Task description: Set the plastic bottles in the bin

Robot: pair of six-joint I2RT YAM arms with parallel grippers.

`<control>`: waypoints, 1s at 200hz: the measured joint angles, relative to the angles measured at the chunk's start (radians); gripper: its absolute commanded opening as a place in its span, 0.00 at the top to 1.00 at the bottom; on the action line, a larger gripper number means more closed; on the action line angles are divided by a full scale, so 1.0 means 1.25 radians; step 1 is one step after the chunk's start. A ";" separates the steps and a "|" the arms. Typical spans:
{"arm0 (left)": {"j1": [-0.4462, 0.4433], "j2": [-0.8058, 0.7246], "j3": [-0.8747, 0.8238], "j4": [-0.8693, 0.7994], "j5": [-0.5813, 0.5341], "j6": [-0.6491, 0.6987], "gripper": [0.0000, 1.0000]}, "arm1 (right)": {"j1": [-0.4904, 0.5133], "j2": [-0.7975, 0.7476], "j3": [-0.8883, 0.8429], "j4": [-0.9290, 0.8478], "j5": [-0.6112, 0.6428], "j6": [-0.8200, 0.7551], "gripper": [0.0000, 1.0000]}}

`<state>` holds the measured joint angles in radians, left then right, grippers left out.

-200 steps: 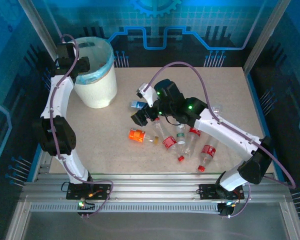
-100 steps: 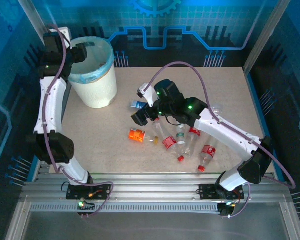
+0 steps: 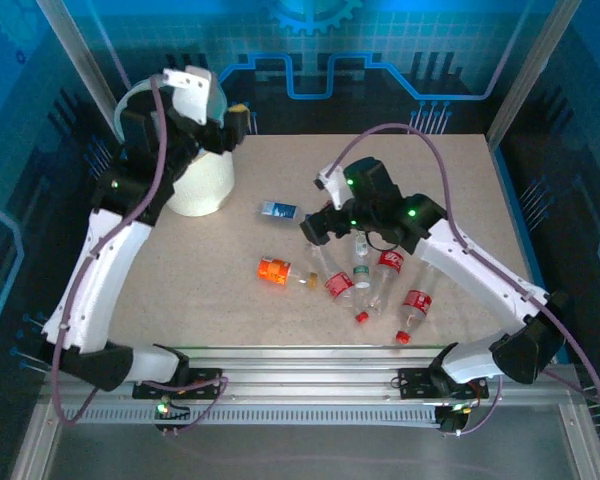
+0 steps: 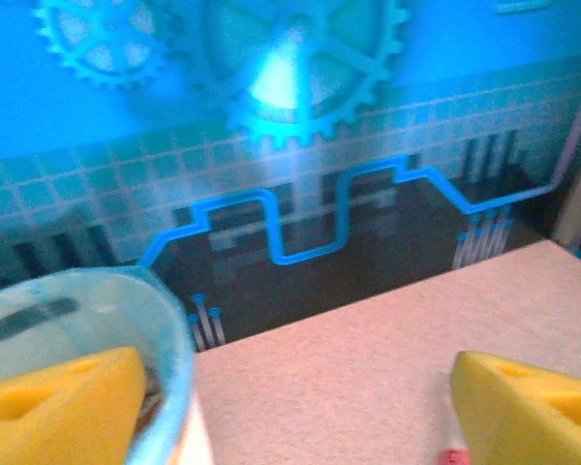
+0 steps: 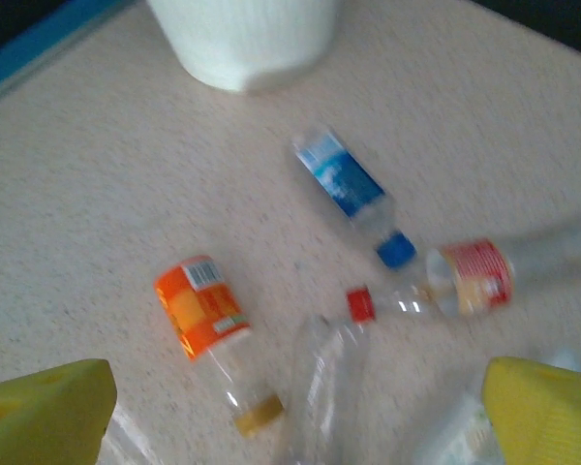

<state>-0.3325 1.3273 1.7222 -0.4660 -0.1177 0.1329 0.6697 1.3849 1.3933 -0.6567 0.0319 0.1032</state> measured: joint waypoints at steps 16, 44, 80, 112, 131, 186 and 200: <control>-0.045 -0.033 -0.061 0.013 0.009 0.004 0.15 | -0.039 -0.015 -0.048 -0.023 -0.018 0.024 0.08; -0.125 -0.038 -0.131 0.017 0.016 0.003 0.15 | -0.074 -0.031 -0.146 -0.063 -0.045 0.052 0.14; -0.246 -0.029 -0.231 0.015 0.016 -0.031 0.15 | -0.075 -0.029 -0.235 -0.092 -0.084 0.080 0.33; -0.292 -0.026 -0.341 0.031 0.036 -0.150 0.16 | -0.059 0.014 -0.248 -0.092 -0.095 0.094 0.37; -0.294 -0.018 -0.390 0.043 0.044 -0.230 0.17 | -0.034 0.059 -0.248 -0.089 -0.079 0.094 0.32; -0.294 -0.010 -0.438 0.041 0.023 -0.338 0.15 | 0.032 0.177 -0.196 -0.094 -0.001 0.082 0.30; -0.294 -0.012 -0.438 0.036 0.003 -0.338 0.15 | 0.038 0.198 -0.186 -0.094 0.012 0.081 0.29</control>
<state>-0.7006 1.3125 1.1744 -0.4210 -0.1139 -0.2890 0.7170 1.6321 1.1606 -0.7738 0.0463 0.2050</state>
